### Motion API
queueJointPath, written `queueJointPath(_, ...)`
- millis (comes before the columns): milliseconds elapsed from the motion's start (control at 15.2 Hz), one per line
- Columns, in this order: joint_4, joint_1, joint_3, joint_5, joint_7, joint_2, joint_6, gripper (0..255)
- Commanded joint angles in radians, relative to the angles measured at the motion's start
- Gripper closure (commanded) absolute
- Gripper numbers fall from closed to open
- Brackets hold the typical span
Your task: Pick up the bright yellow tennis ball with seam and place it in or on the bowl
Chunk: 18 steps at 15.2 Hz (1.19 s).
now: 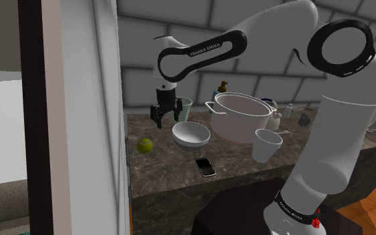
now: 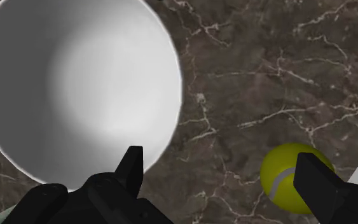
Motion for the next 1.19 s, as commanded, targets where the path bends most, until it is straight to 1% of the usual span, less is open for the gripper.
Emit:
queueJointPath(0,0.06,0.017,0.009,-0.009,0.025,0.08,0.006,0)
queueJointPath(528,0.405,0.102,0.018,-0.045,0.087,0.41,-0.058,0)
queueJointPath(990,0.33,0.101,0.014,-0.051,0.092,0.424,0.029,0)
queueJointPath(1122,0.325,0.1,0.013,-0.051,0.092,0.425,0.036,0)
